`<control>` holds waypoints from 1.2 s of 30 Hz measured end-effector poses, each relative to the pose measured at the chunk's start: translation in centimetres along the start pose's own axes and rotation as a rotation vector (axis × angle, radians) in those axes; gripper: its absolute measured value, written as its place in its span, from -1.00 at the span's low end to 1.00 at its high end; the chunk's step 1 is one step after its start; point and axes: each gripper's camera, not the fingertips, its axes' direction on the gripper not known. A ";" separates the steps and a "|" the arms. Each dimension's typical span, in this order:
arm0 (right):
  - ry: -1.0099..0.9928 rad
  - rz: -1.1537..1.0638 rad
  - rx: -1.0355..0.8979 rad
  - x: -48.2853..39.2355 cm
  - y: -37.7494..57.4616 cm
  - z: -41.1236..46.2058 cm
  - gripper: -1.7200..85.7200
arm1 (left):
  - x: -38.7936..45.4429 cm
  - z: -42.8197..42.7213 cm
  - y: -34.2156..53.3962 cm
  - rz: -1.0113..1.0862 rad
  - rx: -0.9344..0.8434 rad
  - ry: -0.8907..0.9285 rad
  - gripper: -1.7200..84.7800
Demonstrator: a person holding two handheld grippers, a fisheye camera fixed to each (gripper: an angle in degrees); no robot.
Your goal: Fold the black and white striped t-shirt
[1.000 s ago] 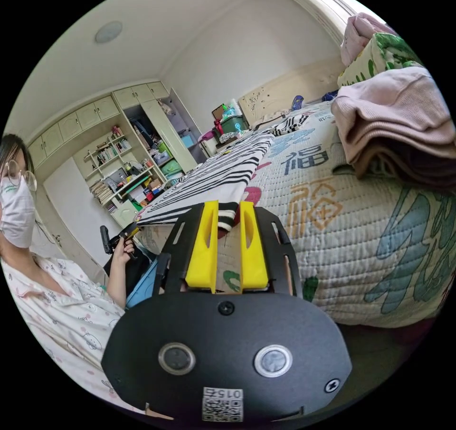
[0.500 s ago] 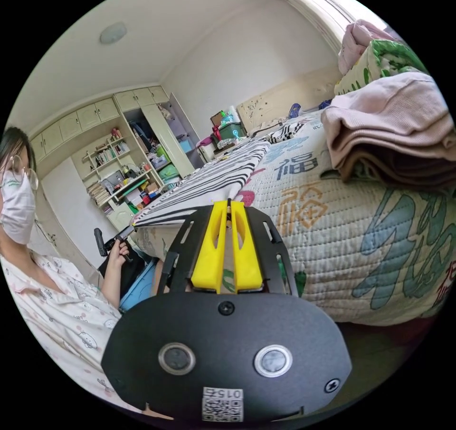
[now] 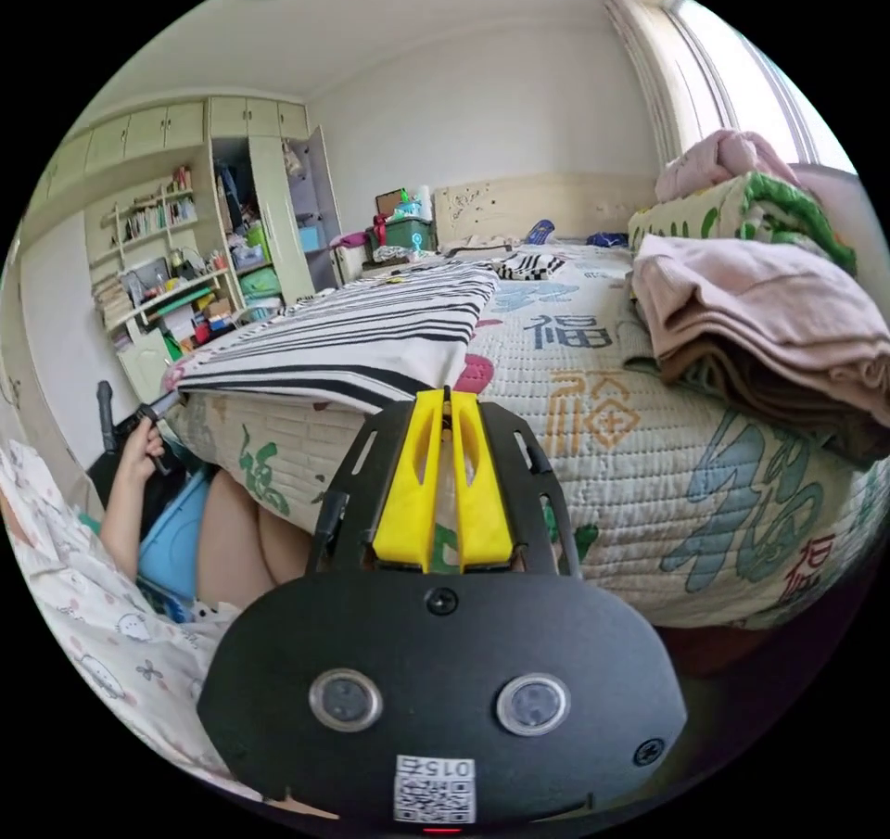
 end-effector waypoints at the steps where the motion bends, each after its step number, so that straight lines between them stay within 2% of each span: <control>1: 0.047 -0.033 0.004 -0.6 0.9 1.5 -0.95 | -0.1 1.0 0.1 0.007 0.007 -0.019 -0.97; 5: 0.204 -0.140 0.054 -2.4 4.9 6.7 -0.95 | -0.2 4.2 0.4 0.041 0.028 -0.094 -0.97; 10: 0.299 -0.183 0.087 -2.2 8.4 12.0 -0.95 | -0.4 7.9 0.2 0.102 0.023 -0.163 -0.96; 24: 0.239 -0.227 -0.019 5.1 11.8 20.1 -0.95 | -5.2 15.4 -1.5 0.121 -0.023 -0.135 -0.95; 27: 0.244 -0.220 -0.044 6.0 12.0 21.2 -0.95 | -4.7 16.9 -1.5 0.143 -0.020 -0.183 -0.96; 31: 0.300 -0.255 -0.059 6.2 12.8 22.4 -0.95 | -2.7 19.0 -2.5 0.289 -0.077 -0.301 -0.97; 36: 0.270 -0.208 -0.027 8.5 13.9 21.9 -0.95 | -3.3 20.1 -3.3 0.304 -0.088 -0.308 -0.97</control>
